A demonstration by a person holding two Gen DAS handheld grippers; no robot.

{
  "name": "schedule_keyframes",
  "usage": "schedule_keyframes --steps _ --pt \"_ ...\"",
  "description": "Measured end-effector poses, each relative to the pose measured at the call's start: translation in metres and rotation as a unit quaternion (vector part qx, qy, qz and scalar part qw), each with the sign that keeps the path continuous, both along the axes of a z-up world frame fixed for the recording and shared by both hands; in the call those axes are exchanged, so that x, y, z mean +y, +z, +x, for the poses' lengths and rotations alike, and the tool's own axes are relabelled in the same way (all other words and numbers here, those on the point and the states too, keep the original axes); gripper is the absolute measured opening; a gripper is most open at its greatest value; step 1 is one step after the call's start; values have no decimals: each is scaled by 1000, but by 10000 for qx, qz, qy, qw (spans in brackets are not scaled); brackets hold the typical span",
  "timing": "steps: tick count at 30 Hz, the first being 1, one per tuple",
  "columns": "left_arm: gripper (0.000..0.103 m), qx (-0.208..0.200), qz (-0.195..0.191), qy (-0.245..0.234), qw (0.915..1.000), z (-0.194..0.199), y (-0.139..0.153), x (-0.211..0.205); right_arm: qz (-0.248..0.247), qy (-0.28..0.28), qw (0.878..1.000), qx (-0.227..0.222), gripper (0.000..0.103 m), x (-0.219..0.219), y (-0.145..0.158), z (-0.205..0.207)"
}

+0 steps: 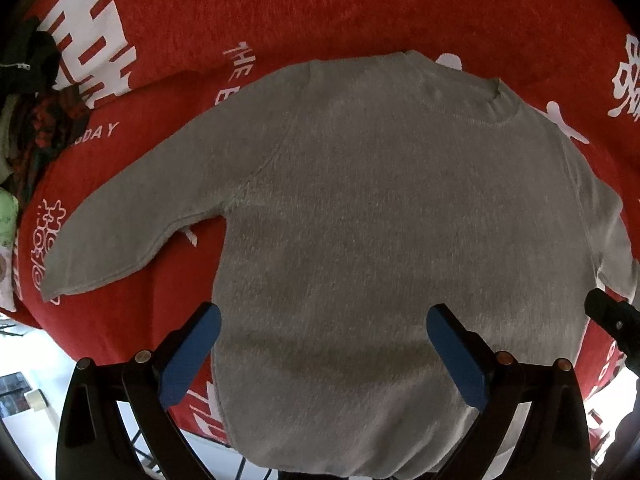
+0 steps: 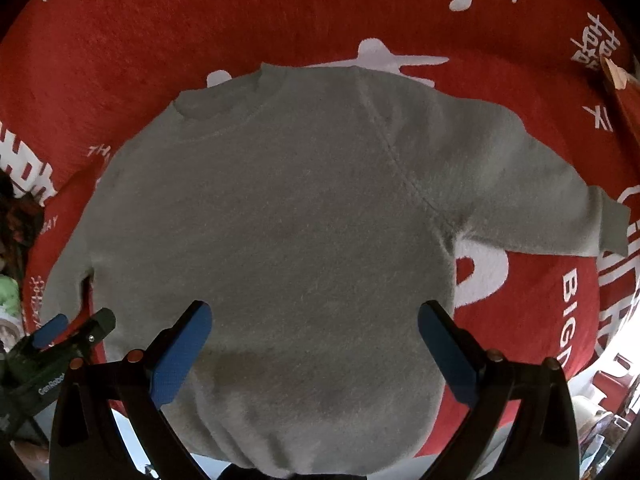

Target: Fold small clothes

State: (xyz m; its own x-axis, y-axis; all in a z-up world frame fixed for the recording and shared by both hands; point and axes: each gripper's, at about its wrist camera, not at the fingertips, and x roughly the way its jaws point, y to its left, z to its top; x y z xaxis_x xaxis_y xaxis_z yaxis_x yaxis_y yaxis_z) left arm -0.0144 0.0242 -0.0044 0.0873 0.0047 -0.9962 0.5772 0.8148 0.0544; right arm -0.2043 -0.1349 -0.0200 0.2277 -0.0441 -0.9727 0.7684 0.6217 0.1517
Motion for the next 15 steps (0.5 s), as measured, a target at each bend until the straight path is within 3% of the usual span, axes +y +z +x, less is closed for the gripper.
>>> schedule_keyframes --steps 15 --pt "103 -23 64 59 10000 2 3 1 0 78 10000 11 103 -2 3 1"
